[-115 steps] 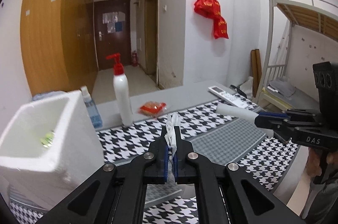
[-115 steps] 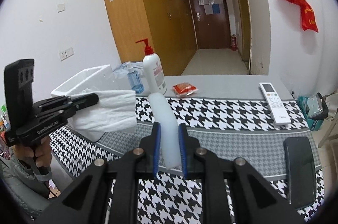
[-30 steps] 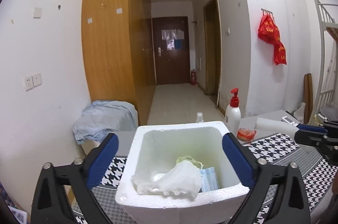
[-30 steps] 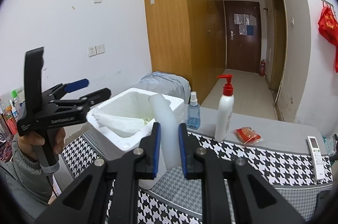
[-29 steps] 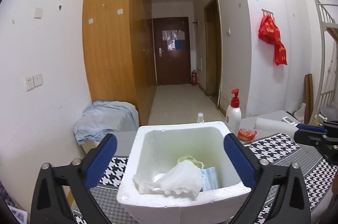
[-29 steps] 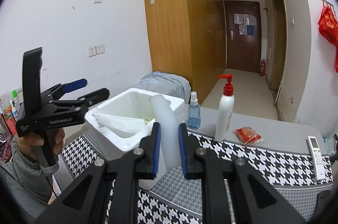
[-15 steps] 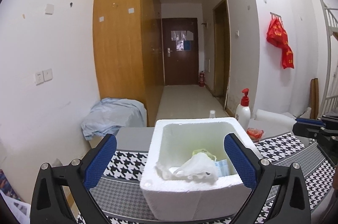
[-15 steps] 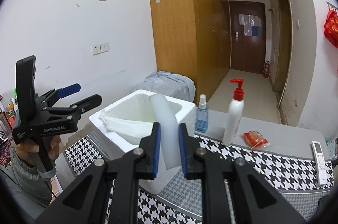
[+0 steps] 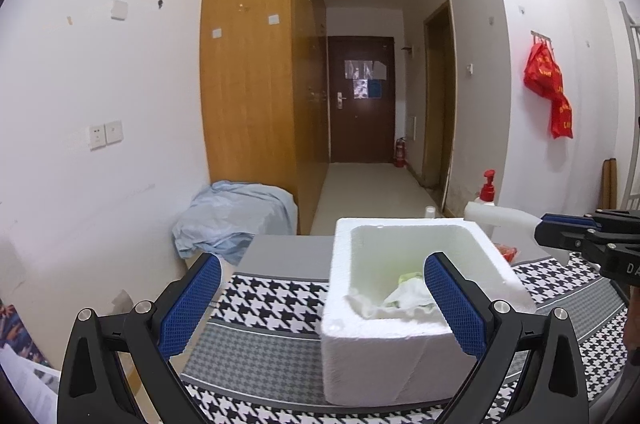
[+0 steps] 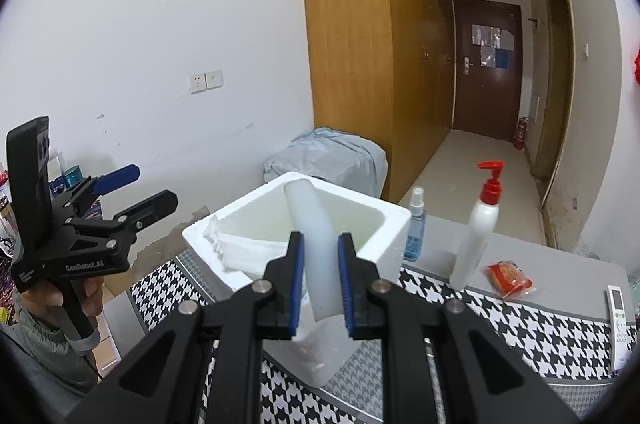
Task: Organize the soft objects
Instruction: 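Lower the foam roll into the box and open the right gripper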
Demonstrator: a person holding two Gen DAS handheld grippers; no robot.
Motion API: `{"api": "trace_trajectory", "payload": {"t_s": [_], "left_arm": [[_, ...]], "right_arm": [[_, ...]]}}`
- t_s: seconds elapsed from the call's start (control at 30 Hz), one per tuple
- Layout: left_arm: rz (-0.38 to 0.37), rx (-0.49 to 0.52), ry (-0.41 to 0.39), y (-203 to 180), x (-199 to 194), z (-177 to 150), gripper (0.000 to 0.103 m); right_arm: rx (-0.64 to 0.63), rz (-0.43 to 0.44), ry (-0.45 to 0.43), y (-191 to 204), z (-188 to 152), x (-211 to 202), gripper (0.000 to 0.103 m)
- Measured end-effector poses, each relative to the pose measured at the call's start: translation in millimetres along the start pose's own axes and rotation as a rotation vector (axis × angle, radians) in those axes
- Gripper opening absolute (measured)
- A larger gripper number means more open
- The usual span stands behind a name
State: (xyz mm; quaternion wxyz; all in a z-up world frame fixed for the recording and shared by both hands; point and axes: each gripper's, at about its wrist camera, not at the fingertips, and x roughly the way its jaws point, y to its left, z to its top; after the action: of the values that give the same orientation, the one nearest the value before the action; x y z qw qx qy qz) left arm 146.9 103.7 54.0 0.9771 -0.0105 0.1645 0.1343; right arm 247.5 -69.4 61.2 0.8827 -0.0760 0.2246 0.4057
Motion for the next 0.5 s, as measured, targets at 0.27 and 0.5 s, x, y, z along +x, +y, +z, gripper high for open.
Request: {"api": "trace_trajectory", "payload": {"t_s": [0.27, 0.5], "left_arm": [[0.014, -0.014, 0.005, 12.8, -2.1, -6.0, 0.102], [0.037, -0.022, 0.005, 21.7, -4.1, -11.5, 0.102]], "right_arm": [[-0.001, 0.016, 0.012, 14.5, 7.9, 15.6, 0.02], [-0.005, 0.008, 0.038, 24.1, 13.4, 32.4, 0.02]]}}
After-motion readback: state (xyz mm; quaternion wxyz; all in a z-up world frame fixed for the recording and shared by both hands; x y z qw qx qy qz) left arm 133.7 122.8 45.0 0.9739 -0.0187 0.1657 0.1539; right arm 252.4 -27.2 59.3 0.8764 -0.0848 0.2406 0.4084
